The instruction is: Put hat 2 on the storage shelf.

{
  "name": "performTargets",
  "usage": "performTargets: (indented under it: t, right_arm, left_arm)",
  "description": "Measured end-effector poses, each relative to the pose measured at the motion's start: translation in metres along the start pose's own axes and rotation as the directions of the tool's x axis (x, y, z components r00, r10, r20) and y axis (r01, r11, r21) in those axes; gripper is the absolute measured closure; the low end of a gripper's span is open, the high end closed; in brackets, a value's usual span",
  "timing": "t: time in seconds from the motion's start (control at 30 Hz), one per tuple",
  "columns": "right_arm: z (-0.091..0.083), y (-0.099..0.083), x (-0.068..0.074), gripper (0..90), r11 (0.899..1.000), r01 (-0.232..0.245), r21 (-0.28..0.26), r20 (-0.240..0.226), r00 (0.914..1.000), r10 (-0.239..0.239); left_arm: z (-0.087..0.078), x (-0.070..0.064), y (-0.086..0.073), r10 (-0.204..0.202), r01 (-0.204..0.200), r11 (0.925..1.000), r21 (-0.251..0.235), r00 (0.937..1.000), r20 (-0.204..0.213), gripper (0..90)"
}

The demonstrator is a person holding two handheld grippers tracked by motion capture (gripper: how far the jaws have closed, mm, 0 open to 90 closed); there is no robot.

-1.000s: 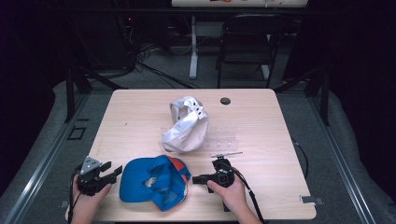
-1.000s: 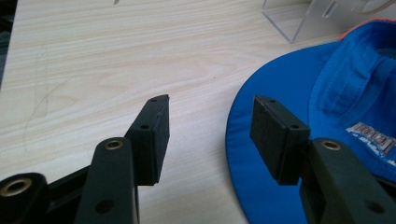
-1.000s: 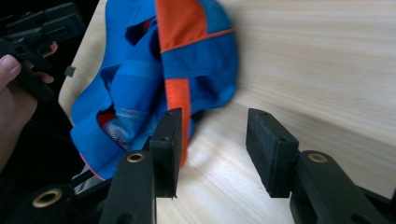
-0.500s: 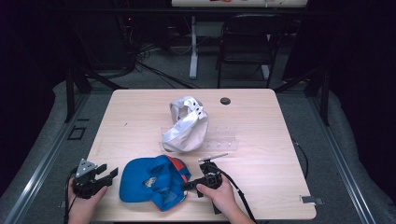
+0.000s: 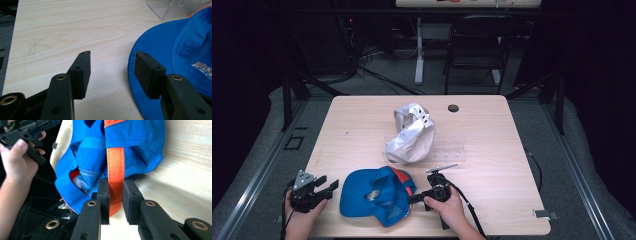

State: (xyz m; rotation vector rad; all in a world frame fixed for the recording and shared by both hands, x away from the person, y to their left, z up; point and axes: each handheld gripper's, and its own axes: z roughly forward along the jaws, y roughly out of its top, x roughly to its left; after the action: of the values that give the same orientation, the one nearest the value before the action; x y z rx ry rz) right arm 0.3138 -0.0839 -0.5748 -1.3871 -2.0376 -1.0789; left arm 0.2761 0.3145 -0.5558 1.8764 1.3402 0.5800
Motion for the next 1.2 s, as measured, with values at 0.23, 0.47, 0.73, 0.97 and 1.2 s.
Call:
performTargets:
  t: [0.23, 0.47, 0.73, 0.97, 1.2]
  right_arm:
    - [-0.005, 0.001, 0.000, 78.5, 1.000, -0.016, -0.022, -0.005, 0.9999, 0.016]
    - [-0.007, 0.000, 0.001, 78.6, 1.000, -0.018, -0.023, -0.014, 0.9997, 0.018]
    - [-0.017, 0.000, 0.001, 78.7, 0.999, -0.019, -0.038, -0.023, 0.9996, 0.018]
    - [-0.025, 0.000, 0.001, 78.7, 0.999, -0.018, -0.045, -0.008, 0.9998, 0.018]
    - [-0.030, 0.000, 0.001, 78.8, 0.997, -0.032, -0.075, -0.048, 0.9985, 0.029]
  left_arm:
    - [0.001, -0.001, 0.000, 0.006, -0.006, 0.9999, -0.009, 1.0000, -0.001, 48.2]
    - [0.001, -0.002, 0.000, 0.010, -0.010, 0.9999, -0.012, 0.9999, 0.001, 48.2]
    - [0.002, -0.003, 0.002, 0.008, -0.008, 1.0000, -0.006, 1.0000, 0.004, 48.3]
    - [0.004, -0.004, 0.003, 0.017, -0.017, 0.9998, 0.006, 0.9998, 0.006, 48.3]
    - [0.006, -0.004, 0.003, 0.015, -0.015, 0.9999, 0.001, 0.9999, 0.005, 48.3]
